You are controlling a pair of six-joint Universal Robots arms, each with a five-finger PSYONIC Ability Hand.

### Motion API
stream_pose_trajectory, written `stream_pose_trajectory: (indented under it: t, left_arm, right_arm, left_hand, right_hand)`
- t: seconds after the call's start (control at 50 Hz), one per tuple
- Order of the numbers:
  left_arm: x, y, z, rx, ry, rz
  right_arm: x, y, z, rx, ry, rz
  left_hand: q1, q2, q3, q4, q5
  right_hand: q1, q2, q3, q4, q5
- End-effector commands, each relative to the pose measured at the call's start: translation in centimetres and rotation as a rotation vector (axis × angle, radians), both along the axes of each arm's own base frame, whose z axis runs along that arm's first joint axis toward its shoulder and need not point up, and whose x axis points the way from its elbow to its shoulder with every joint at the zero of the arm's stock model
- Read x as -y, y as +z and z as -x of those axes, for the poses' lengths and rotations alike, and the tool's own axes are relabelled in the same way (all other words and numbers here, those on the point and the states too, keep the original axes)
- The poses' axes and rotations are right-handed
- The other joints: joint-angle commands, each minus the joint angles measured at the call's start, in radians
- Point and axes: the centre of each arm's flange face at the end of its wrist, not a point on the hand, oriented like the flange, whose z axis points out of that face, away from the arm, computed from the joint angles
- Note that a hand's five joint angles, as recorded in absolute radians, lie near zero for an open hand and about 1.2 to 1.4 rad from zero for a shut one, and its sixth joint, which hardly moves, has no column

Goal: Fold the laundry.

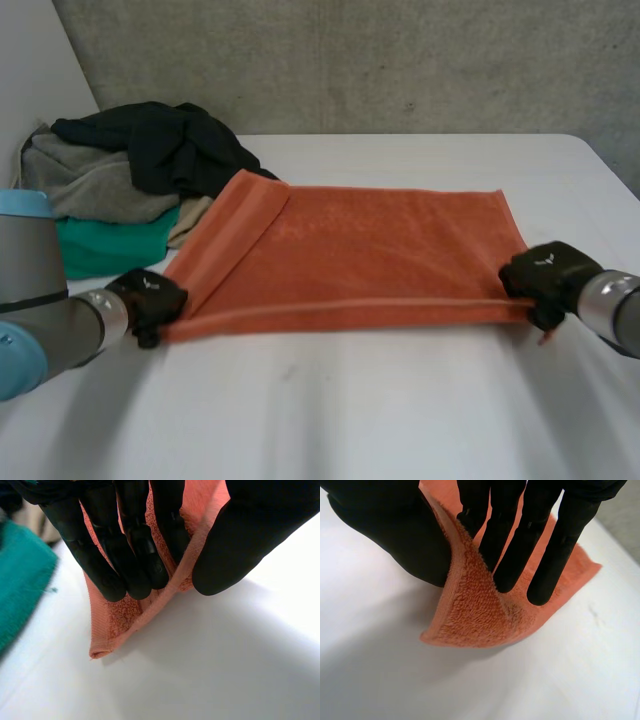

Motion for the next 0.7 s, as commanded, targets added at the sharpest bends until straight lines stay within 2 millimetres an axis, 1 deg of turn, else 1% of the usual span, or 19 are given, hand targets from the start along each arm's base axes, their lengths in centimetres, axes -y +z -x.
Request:
stream_pose_trajectory:
  t: [0.02,0.04,0.08,0.12,0.18,0.24,0.28,0.3,0.36,0.38,0.44,0.46,0.52,0.54,0.56,0.58,0.62,0.64,0.7]
  left_arm:
    - [-5.5,2.0,-1.4,0.197,-0.092,-0.072]
    - [-6.2,2.5,-1.5,0.222,-0.110,-0.058]
    - [-6.5,3.1,-1.5,0.236,-0.125,-0.022]
    - [-6.0,4.0,-1.0,0.226,-0.131,0.051]
    - [-5.1,4.3,-0.2,0.205,-0.129,0.107]
    - [-2.5,3.9,1.3,0.181,-0.126,0.152]
    - [-1.3,4.0,1.8,0.181,-0.115,0.166]
    - [0.0,4.5,2.3,0.175,-0.103,0.199]
    - [2.3,6.4,3.3,0.145,-0.075,0.290]
    - [3.7,8.6,4.1,0.106,-0.056,0.375]
    - [5.5,13.4,4.9,0.011,-0.017,0.539]
    - [6.1,16.9,5.5,-0.081,0.004,0.655]
    - [6.6,22.7,5.9,-0.233,0.034,0.850]
    - [6.5,26.1,6.0,-0.342,0.045,0.956]
    - [6.2,29.1,5.9,-0.456,0.060,1.052]
    - [6.1,30.1,5.8,-0.495,0.063,1.083]
    - [5.9,31.9,5.6,-0.577,0.065,1.139]
    - [5.7,32.9,5.5,-0.636,0.067,1.166]
    - [5.8,33.0,5.4,-0.659,0.072,1.162]
  right_arm:
    - [-3.8,2.0,2.7,-0.242,0.225,-0.173]
    - [-4.4,2.4,3.1,-0.286,0.282,-0.195]
    - [-4.4,2.4,3.3,-0.309,0.303,-0.191]
    - [-4.1,2.3,3.2,-0.300,0.287,-0.181]
    - [-3.4,2.0,3.0,-0.286,0.268,-0.162]
    - [-1.7,0.5,3.0,-0.275,0.246,-0.160]
    - [-0.7,0.1,2.9,-0.281,0.236,-0.139]
    - [0.4,0.2,2.7,-0.294,0.223,-0.094]
    - [2.8,1.5,2.2,-0.309,0.175,0.036]
    - [4.8,3.0,1.8,-0.296,0.121,0.145]
    - [7.3,6.3,0.8,-0.221,0.032,0.329]
    - [8.8,8.8,0.3,-0.141,-0.020,0.455]
    - [10.4,13.0,-0.5,0.011,-0.073,0.651]
    - [10.9,15.8,-0.7,0.117,-0.096,0.773]
    - [11.0,17.2,-0.7,0.169,-0.105,0.830]
    - [11.0,20.2,-0.4,0.282,-0.120,0.953]
    - [10.7,22.5,0.0,0.366,-0.127,1.043]
    - [10.5,24.2,0.5,0.441,-0.128,1.114]
    - [11.0,24.1,1.1,0.497,-0.144,1.102]
  left_hand:
    - [0.251,0.205,0.213,0.203,0.233]
    - [0.251,0.205,0.213,0.203,0.233]
    - [0.251,0.205,0.213,0.203,0.233]
    - [0.251,0.205,0.213,0.203,0.233]
    - [0.251,0.205,0.213,0.203,0.233]
    - [0.251,0.205,0.213,0.203,0.233]
    - [0.251,0.205,0.213,0.203,0.233]
    - [0.251,0.205,0.213,0.203,0.233]
    - [0.251,0.205,0.213,0.203,0.233]
    - [0.251,0.205,0.213,0.203,0.233]
    - [0.251,0.205,0.213,0.203,0.233]
    - [0.251,0.205,0.213,0.203,0.233]
    - [0.251,0.205,0.213,0.203,0.233]
    - [0.251,0.205,0.213,0.203,0.233]
    - [0.251,0.205,0.213,0.203,0.233]
    - [0.251,0.205,0.213,0.203,0.233]
    - [0.251,0.205,0.213,0.203,0.233]
    - [0.251,0.205,0.213,0.203,0.233]
    - [0.251,0.205,0.213,0.203,0.233]
  right_hand:
    - [0.277,0.226,0.214,0.200,0.200]
    - [0.277,0.226,0.214,0.200,0.200]
    - [0.277,0.226,0.214,0.200,0.200]
    - [0.277,0.226,0.214,0.200,0.200]
    - [0.277,0.226,0.214,0.200,0.200]
    - [0.277,0.226,0.214,0.200,0.200]
    - [0.277,0.226,0.214,0.200,0.200]
    - [0.277,0.226,0.214,0.200,0.200]
    - [0.277,0.226,0.214,0.200,0.200]
    - [0.277,0.226,0.214,0.200,0.200]
    - [0.277,0.226,0.214,0.200,0.200]
    - [0.277,0.226,0.214,0.200,0.200]
    - [0.277,0.226,0.214,0.200,0.200]
    - [0.277,0.226,0.214,0.200,0.200]
    - [0.277,0.226,0.214,0.200,0.200]
    - [0.277,0.226,0.214,0.200,0.200]
    - [0.277,0.226,0.214,0.200,0.200]
    - [0.277,0.226,0.214,0.200,0.200]
    - [0.277,0.226,0.214,0.200,0.200]
